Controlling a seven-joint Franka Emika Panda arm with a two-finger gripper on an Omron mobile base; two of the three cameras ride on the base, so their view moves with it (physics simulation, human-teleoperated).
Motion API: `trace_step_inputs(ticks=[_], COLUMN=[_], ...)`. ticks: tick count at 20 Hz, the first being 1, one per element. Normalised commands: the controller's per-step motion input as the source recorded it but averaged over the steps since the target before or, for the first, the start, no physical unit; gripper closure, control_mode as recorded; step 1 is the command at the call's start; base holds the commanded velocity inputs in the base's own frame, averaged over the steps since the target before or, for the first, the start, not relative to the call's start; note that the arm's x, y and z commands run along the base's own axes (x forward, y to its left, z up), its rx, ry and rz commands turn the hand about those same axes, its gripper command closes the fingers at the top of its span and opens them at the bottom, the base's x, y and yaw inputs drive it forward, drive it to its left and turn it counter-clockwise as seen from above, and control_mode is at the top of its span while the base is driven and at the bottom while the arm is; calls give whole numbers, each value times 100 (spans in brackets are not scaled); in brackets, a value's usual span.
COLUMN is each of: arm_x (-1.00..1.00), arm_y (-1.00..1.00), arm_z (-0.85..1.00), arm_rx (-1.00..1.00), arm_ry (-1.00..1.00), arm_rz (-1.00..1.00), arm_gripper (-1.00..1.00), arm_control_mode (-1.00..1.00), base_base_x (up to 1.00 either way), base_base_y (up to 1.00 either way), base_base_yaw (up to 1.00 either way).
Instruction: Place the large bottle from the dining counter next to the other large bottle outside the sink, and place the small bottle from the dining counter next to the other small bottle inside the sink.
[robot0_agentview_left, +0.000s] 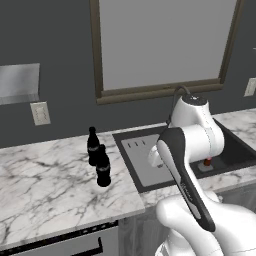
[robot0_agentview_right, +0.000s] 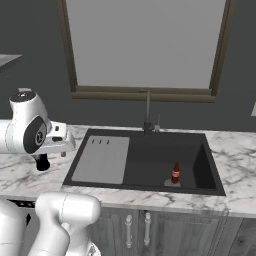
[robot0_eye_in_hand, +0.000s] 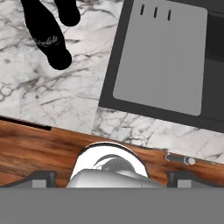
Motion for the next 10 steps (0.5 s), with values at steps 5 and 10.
trace_step_inputs(ticks=[5,10], arm_x=[0,0], arm_y=[0,0], arm_z=[0,0], arm_rx=[0,0], arm_ry=[0,0], arm_rz=[0,0], arm_gripper=[-100,-100], arm_control_mode=[-100,100], base_base_x=[0,-7], base_base_y=[0,0], base_base_yaw=[0,0])
